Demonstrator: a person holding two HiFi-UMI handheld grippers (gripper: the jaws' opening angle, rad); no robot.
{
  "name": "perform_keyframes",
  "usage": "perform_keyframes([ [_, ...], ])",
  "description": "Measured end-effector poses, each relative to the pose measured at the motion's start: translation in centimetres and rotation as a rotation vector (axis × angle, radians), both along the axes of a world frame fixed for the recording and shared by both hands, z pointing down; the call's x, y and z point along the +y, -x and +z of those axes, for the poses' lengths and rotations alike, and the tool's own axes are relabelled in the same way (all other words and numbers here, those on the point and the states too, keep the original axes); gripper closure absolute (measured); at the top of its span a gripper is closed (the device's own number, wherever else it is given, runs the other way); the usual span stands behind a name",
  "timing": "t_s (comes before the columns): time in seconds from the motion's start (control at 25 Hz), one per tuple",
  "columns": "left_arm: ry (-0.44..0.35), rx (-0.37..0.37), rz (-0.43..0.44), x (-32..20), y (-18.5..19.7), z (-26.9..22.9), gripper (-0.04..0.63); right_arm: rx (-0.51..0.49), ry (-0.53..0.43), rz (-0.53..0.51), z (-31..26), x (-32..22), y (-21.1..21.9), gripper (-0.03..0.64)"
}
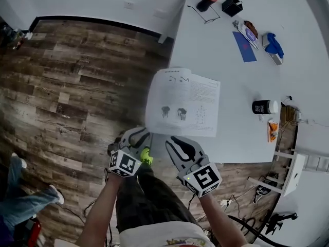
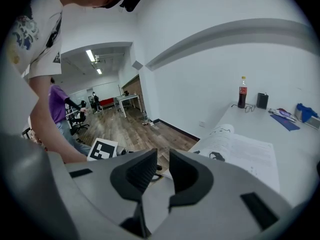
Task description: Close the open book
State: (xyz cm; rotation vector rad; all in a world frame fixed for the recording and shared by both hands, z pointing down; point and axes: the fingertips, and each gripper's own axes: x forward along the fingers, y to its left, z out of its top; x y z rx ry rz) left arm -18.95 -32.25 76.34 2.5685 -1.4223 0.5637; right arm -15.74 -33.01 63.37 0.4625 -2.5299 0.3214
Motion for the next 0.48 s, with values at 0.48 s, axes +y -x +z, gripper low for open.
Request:
perform_keyframes([
  [0.48,-0.048,-0.110,-0.019,-0.7,-1.0,1.4,0.518,0.005,0.004,0.019,-0.1,0.3,-0.4,0.558],
])
